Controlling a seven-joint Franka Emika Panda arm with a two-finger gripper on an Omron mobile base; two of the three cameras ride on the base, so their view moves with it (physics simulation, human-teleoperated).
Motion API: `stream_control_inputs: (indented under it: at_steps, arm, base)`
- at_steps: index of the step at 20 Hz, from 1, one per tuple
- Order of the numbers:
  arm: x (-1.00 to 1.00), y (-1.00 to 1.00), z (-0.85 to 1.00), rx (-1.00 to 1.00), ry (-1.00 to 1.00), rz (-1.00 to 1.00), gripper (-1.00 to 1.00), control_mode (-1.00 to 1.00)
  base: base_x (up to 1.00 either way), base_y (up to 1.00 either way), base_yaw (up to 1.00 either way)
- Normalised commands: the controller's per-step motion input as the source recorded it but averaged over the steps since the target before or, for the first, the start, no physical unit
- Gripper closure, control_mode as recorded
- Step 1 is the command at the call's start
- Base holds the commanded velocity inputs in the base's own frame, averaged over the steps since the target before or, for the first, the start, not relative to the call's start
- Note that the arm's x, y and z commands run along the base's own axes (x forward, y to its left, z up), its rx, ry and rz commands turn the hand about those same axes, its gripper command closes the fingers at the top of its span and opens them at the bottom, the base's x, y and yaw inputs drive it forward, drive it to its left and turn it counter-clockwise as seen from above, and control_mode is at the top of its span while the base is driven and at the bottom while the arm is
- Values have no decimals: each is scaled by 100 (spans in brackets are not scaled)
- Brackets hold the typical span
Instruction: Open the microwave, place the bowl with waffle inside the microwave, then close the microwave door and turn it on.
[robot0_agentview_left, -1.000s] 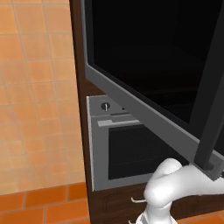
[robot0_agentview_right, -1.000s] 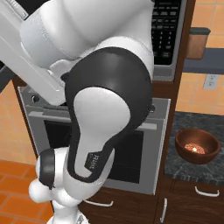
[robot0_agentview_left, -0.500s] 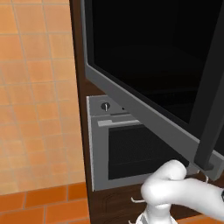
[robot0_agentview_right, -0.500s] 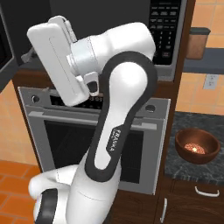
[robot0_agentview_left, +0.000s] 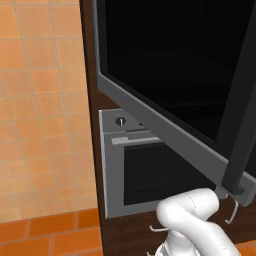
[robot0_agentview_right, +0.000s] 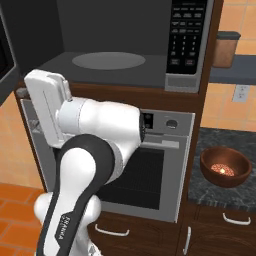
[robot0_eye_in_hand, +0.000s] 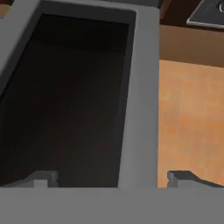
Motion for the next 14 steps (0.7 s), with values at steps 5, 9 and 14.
stream_control_inputs:
  at_steps: [5,9,14]
  arm:
    - [19,68,0,-7,0,12,-100,-100]
    - [24,82,-12,-17,7,0,-100,-100]
    - [5,80,-11,-2,0,0,-100,-100]
  base:
    - [0,0,0]
    - [0,0,0]
    - [0,0,0]
